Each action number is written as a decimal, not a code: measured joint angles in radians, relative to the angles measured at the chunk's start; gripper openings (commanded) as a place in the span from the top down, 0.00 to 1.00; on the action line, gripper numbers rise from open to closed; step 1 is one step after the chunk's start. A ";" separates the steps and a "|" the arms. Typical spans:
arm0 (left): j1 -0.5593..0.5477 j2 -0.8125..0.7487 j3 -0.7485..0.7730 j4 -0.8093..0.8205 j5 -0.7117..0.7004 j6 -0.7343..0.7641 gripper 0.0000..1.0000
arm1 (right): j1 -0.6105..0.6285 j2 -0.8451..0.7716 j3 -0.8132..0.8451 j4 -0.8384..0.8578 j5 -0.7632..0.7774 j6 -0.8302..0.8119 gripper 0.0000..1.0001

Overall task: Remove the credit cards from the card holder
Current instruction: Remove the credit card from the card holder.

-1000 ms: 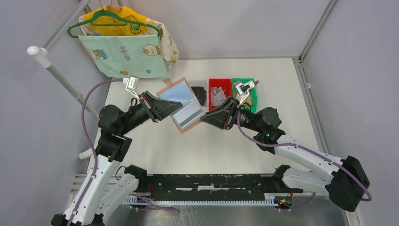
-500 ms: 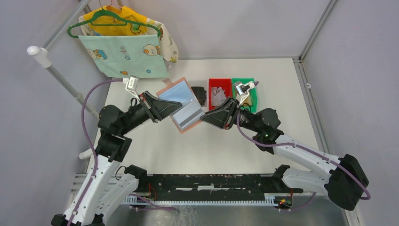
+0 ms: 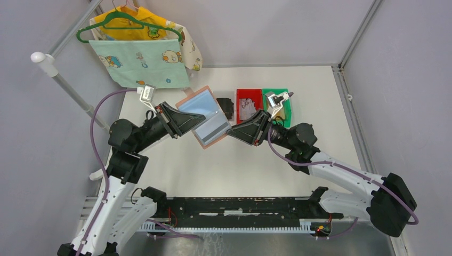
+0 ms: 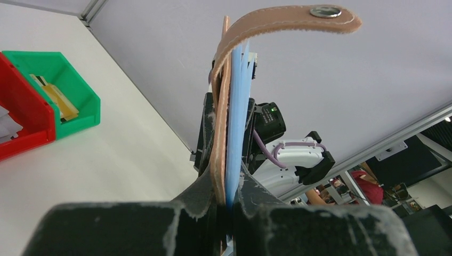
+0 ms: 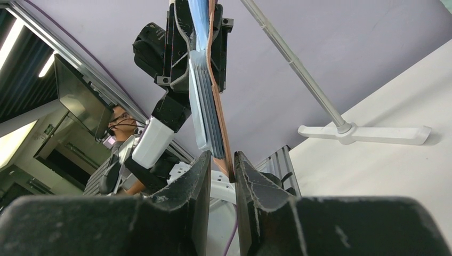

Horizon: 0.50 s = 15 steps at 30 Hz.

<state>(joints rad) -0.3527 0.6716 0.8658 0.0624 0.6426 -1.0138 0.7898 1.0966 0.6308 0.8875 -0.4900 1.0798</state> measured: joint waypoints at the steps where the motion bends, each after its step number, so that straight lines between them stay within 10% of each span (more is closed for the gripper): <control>1: 0.000 0.000 0.001 0.000 0.001 0.000 0.98 | 0.000 0.002 0.000 0.004 0.001 0.001 0.73; 15: 0.005 0.000 0.004 0.011 0.014 0.000 0.98 | 0.002 0.060 0.020 0.044 0.002 0.027 0.71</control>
<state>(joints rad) -0.3481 0.6716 0.8700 0.0731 0.6567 -1.0142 0.7918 1.1564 0.6506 0.9314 -0.4881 1.1069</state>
